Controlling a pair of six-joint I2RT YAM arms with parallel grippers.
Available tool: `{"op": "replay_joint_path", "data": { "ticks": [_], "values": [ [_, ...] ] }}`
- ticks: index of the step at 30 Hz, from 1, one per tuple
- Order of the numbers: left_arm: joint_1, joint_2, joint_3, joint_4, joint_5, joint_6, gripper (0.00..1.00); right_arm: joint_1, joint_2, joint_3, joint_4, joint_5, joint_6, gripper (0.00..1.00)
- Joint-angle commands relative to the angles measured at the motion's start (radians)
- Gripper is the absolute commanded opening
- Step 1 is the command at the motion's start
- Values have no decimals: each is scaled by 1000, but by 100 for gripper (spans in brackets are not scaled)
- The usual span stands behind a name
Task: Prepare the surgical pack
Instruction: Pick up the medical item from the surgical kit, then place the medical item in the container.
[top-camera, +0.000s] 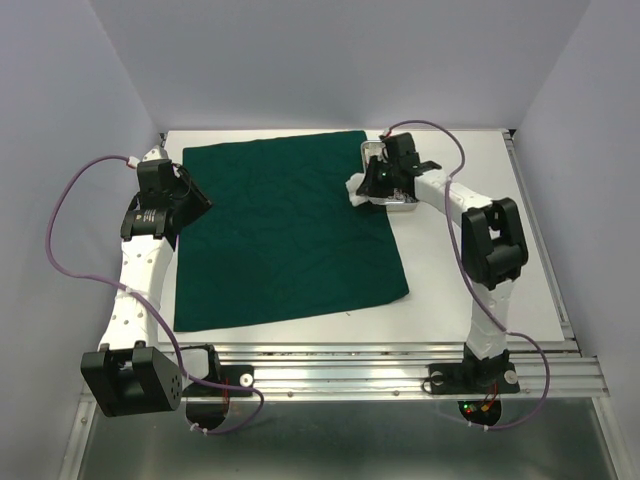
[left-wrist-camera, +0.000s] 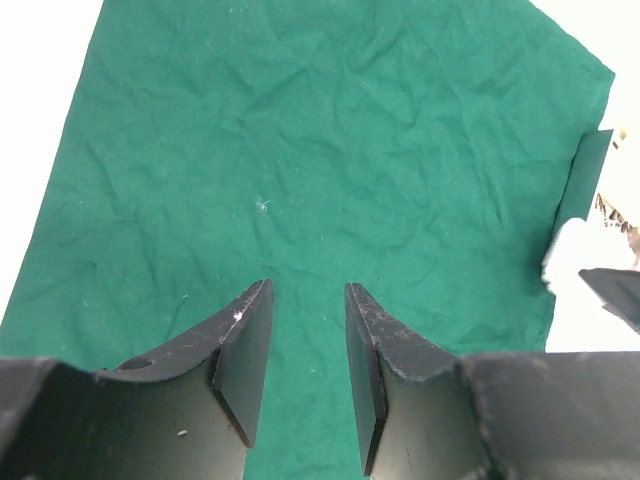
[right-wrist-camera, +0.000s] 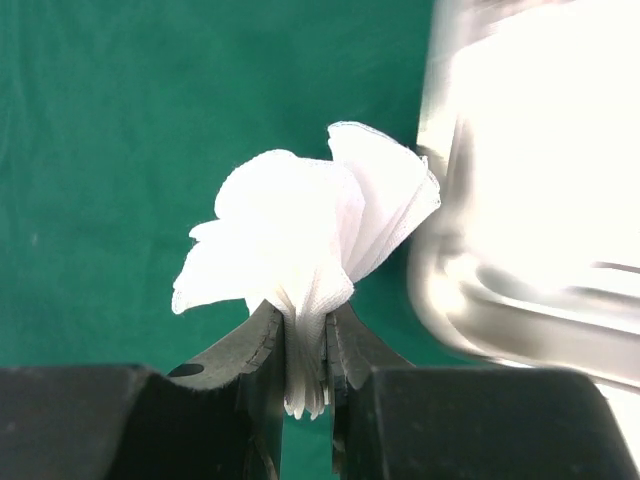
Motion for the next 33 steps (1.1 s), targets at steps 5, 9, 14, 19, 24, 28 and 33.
{"op": "replay_joint_path", "data": {
  "ticks": [5, 9, 14, 19, 24, 28, 33],
  "values": [
    [7, -2, 2, 30, -6, 18, 46, -179, -43, 61, -17, -34, -37, 11],
    [7, 3, 7, 29, -6, 16, 46, -247, 8, 130, -36, -56, -38, 11],
    [9, 0, 10, 23, -22, 18, 46, -302, 63, 186, -52, -83, -35, 11],
    [9, 12, 15, 24, -18, 19, 46, -325, 117, 222, -114, -120, -67, 11],
    [9, 23, 16, 33, -9, 18, 46, -325, 134, 216, -149, -146, -92, 16],
    [9, 37, 15, 39, 4, 16, 46, -325, 174, 251, -172, -149, -97, 16],
    [11, 31, 15, 38, -2, 16, 46, -325, 189, 278, -181, -146, -94, 32]
  ]
}}
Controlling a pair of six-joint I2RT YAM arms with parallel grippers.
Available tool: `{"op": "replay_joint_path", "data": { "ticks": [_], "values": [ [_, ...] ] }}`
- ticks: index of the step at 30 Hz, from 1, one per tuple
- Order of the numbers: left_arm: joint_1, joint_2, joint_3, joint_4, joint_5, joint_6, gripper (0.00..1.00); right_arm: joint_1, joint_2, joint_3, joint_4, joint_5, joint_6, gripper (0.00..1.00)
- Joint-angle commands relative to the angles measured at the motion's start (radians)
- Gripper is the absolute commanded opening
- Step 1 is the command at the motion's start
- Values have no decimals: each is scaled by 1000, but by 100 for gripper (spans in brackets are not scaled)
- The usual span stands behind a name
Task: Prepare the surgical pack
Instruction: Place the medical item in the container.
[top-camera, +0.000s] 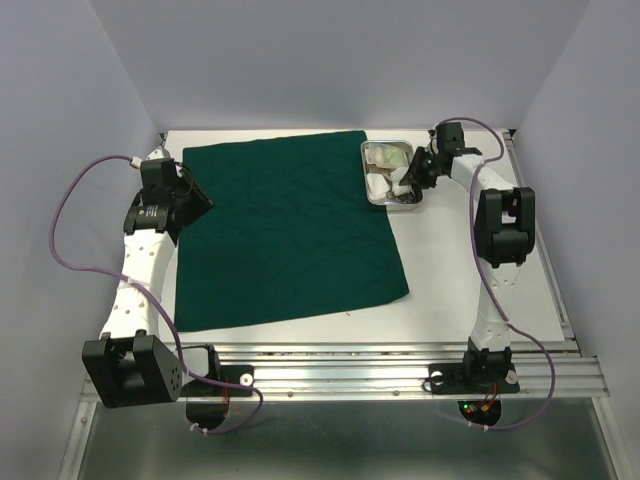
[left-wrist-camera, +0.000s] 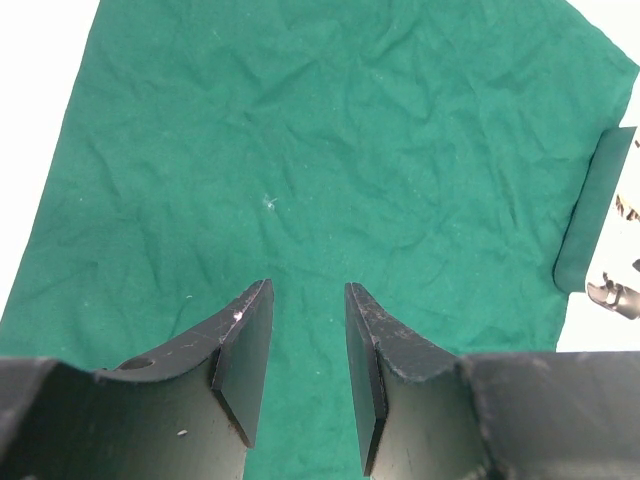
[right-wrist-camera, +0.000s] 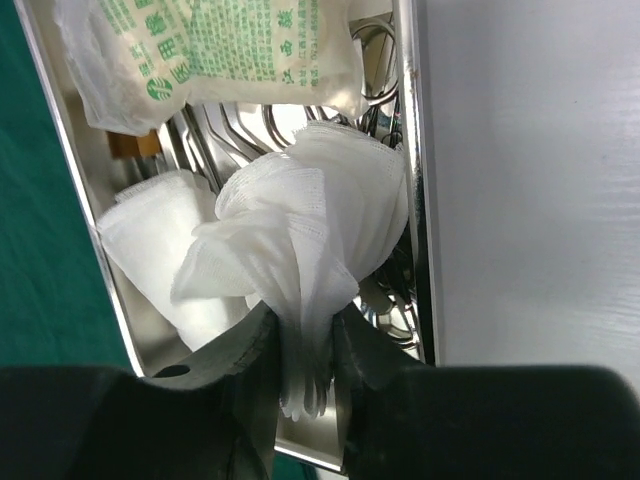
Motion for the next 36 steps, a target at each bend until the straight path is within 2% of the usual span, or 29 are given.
{"op": "replay_joint_path", "data": {
  "ticks": [1, 3, 9, 13, 16, 17, 18, 19, 21, 22, 23, 31, 36],
  "values": [
    [6, -13, 15, 33, 1, 16, 46, -3, 3, 74, -27, -18, -15, 41],
    [6, -12, 16, 33, 7, 16, 46, -3, -3, 85, -44, -7, -18, 53],
    [6, -13, 18, 39, 18, 13, 46, -3, -72, 94, -68, 53, -33, 68],
    [8, -16, 10, 43, 25, 13, 46, -3, -144, 68, -52, 140, -29, 71],
    [6, -6, 12, 43, 41, 16, 46, -3, -158, 31, -22, 140, -20, 71],
    [8, -3, 12, 43, 45, 16, 46, -3, -152, 18, -13, 137, -17, 65],
    [8, -3, 13, 42, 45, 16, 46, -3, -145, 17, -13, 137, -14, 65],
    [6, -1, 13, 40, 45, 16, 46, -3, -138, 14, -10, 126, -10, 50],
    [6, -6, 15, 39, 44, 17, 46, -3, -119, 2, 1, 114, 2, 35],
    [6, -10, 15, 39, 42, 17, 46, -3, -114, -4, 14, 111, 9, 23],
    [8, -10, 16, 36, 41, 19, 46, -3, -109, -7, 24, 113, 13, 20],
    [6, 11, 25, 37, 41, 17, 46, -3, 13, 59, 18, 109, 14, 16],
    [6, 23, 28, 40, 39, 19, 46, -3, 15, 71, 7, 113, 8, 16]
  ]
}}
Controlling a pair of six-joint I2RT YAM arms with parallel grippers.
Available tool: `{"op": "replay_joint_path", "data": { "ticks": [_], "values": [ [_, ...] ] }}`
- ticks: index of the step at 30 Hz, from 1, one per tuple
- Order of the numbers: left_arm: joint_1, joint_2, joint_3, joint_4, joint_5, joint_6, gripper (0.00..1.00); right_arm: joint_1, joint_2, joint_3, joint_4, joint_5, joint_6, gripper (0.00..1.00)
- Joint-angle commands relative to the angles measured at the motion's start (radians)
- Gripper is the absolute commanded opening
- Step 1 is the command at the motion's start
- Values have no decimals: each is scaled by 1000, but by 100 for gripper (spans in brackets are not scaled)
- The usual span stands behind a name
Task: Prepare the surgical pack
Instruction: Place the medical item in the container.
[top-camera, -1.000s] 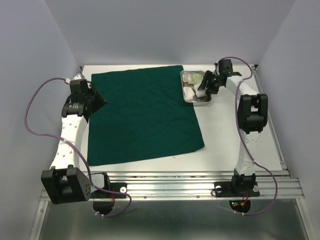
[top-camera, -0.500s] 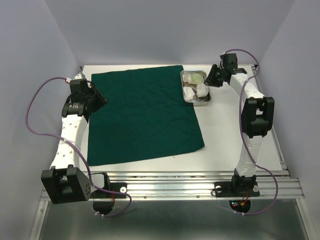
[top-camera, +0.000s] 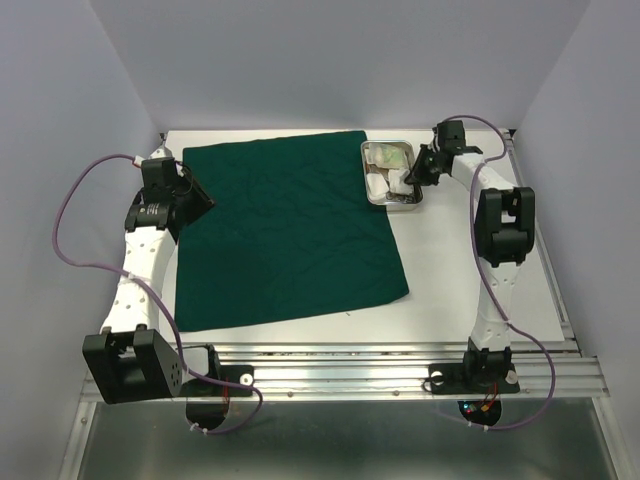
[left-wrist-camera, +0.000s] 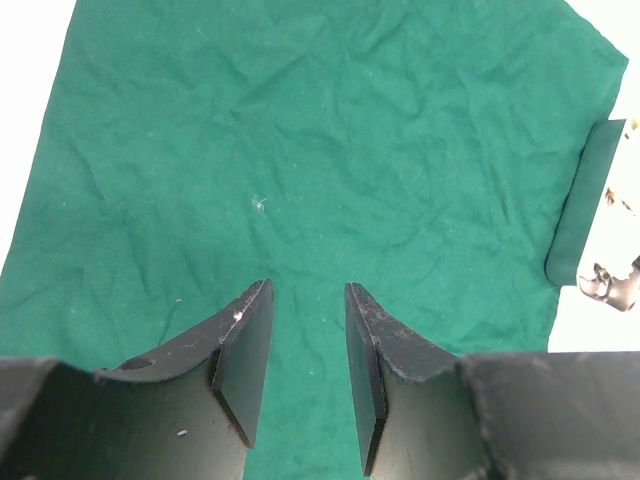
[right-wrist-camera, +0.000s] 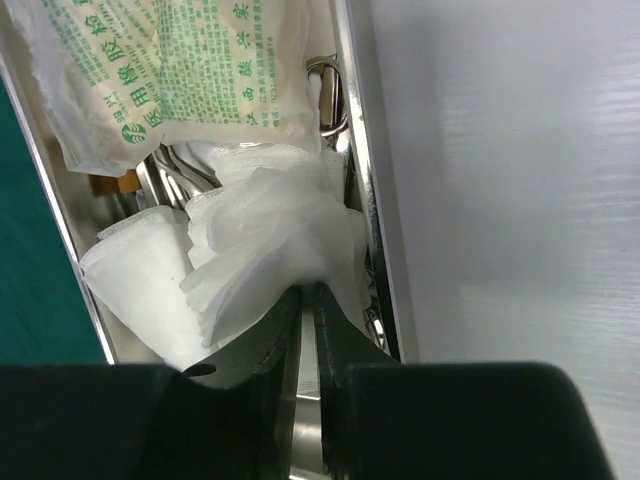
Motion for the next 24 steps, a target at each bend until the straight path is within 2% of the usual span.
{"op": "replay_joint_path", "data": {
  "ticks": [1, 10, 24],
  "values": [
    [3, 11, 30, 22, 8, 18, 46, -3, -16, 36, 7, 14, -7, 16],
    [3, 15, 25, 33, 11, 18, 46, 7, -145, -14, 62, 8, 7, 16],
    [3, -11, 8, 20, -5, 24, 46, 16, 45, 79, 75, -51, 62, 15]
  ]
}}
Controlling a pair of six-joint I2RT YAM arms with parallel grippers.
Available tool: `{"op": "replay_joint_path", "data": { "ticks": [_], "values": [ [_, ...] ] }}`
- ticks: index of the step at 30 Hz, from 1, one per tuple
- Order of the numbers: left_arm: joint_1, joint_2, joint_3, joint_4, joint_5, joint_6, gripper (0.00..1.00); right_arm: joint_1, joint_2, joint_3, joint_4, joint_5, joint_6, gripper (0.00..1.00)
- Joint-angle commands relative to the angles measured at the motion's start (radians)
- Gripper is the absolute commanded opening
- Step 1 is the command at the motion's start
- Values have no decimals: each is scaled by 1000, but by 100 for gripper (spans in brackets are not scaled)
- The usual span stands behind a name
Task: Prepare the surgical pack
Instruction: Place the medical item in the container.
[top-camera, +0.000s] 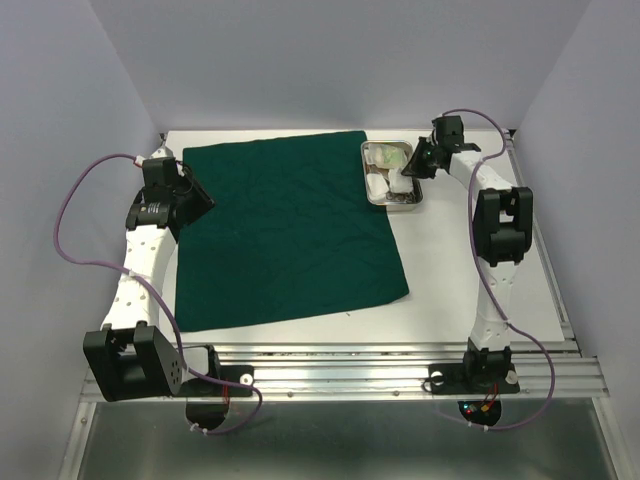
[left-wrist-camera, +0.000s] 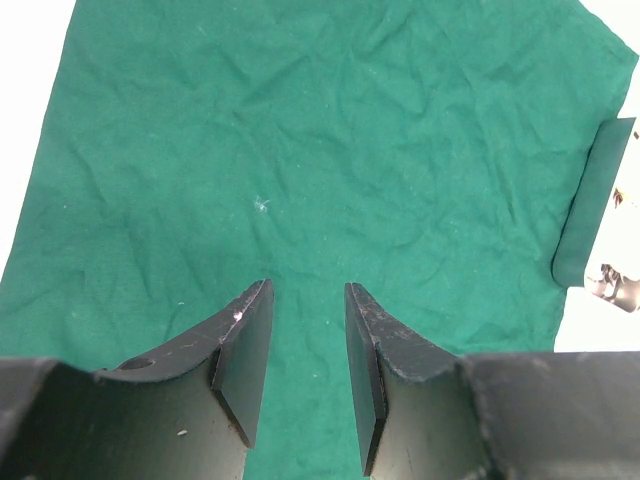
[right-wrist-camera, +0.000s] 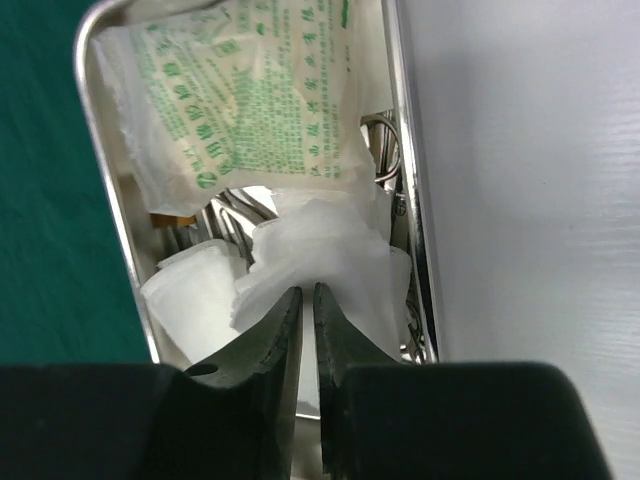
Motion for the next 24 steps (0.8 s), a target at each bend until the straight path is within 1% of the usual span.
{"op": "replay_joint_path", "data": {
  "ticks": [1, 5, 6, 7, 10, 15, 24],
  "values": [
    [3, -33, 10, 10, -3, 18, 46, 8, 58, 24, 34, -20, 27, 15],
    [3, -35, 13, 9, -8, 19, 46, 8, -14, -26, 35, 6, 28, 14],
    [4, -35, 15, 5, -13, 21, 46, 8, -77, -46, 70, 6, 31, 14],
    [3, -36, 13, 7, -14, 21, 46, 8, -106, -72, 84, 6, 34, 14],
    [3, -38, 8, 13, -7, 19, 46, 17, -158, -62, 87, 0, 28, 16],
    [3, -50, -11, 24, 3, 11, 46, 37, -116, 4, 38, 0, 13, 16],
    [4, -73, -8, -8, -39, 28, 46, 57, -31, -39, 81, -9, 40, 16]
  ]
}}
